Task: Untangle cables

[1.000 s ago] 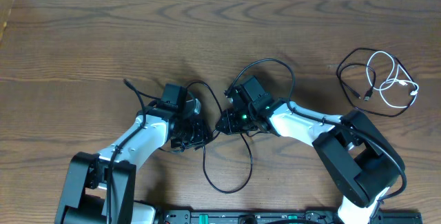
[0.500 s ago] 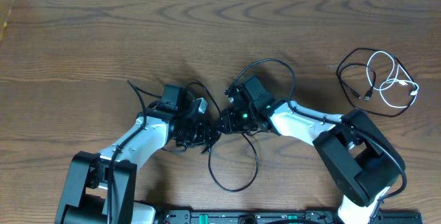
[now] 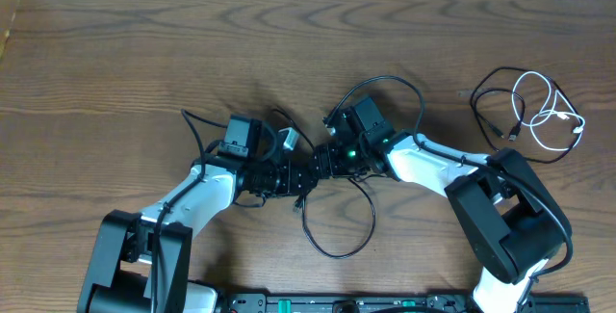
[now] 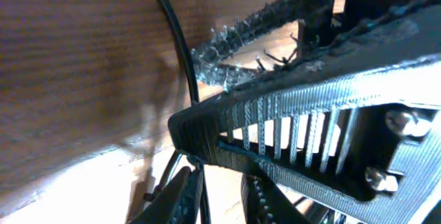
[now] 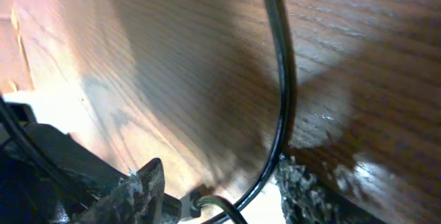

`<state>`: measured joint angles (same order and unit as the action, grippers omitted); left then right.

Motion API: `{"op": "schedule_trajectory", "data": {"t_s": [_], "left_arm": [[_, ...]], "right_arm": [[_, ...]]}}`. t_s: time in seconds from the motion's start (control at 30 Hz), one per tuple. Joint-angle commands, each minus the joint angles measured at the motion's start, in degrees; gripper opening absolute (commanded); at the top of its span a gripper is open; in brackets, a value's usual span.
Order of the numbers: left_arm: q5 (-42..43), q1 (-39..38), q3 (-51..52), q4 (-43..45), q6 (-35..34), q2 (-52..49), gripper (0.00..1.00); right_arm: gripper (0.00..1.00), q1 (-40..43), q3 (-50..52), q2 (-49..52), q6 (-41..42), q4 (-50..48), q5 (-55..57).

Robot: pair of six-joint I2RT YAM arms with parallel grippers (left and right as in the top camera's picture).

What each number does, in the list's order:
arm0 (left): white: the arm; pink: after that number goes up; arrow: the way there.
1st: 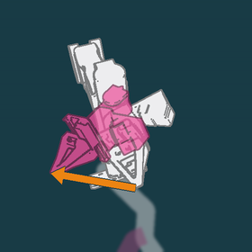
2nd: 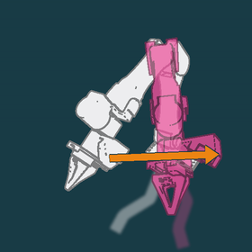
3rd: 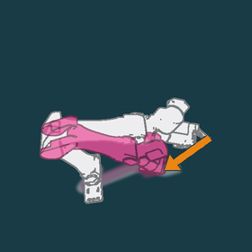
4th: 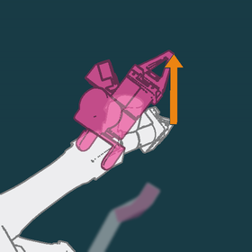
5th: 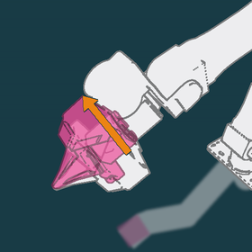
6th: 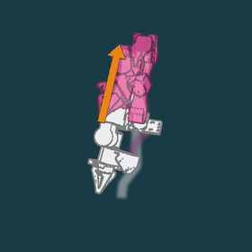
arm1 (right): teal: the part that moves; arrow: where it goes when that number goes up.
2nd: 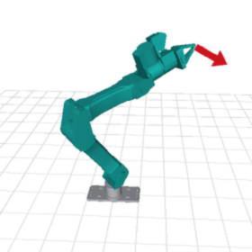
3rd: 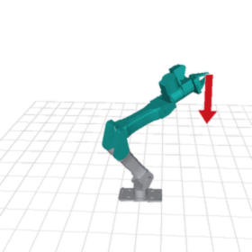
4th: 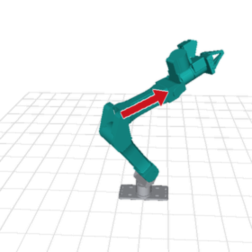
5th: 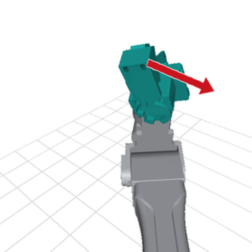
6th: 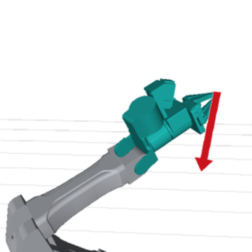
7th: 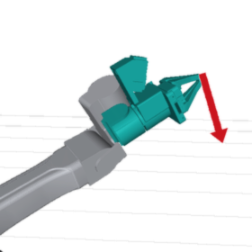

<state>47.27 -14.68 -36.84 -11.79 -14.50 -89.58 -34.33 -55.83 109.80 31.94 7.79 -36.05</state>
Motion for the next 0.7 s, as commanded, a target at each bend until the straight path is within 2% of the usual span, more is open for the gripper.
{"op": "schedule_trajectory", "data": {"t_s": [0.0,0.1,0.13,0.2,0.27,0.4,0.47,0.67], "left_arm": [[0.48,0.52,-0.90,1.81,0.70,-0.31,0.26],[-0.22,0.85,-0.90,1.81,0.70,-0.31,0.27],[-0.22,1.14,-0.90,1.73,0.70,-0.31,0.34],[-0.28,1.75,-0.90,1.62,0.35,-0.31,0.38],[-0.96,2.64,-0.90,1.57,-1.01,-0.31,0.39],[-3.74,4.83,-0.90,1.64,-7.48,-0.33,0.39],[-3.82,5.57,-0.90,1.64,-10.38,-0.33,0.39],[-7.52,5.66,-0.87,1.64,-16.31,-0.33,0.34]], "right_arm": [[0.60,-0.72,2.75,3.78,-6.47,2.25,-1.49],[0.64,0.20,2.75,3.78,-10.62,2.93,-6.43],[0.64,0.74,2.75,3.78,-11.28,3.72,-7.52],[0.65,1.55,2.75,3.78,-11.32,4.61,-8.09],[0.67,2.58,2.75,3.78,-12.72,5.46,-9.33],[0.69,4.39,2.75,3.78,-21.00,6.38,-19.50],[0.69,4.98,2.75,3.78,-22.62,6.38,-22.82],[0.73,4.09,2.75,3.78,-24.37,6.21,-22.62]]}}
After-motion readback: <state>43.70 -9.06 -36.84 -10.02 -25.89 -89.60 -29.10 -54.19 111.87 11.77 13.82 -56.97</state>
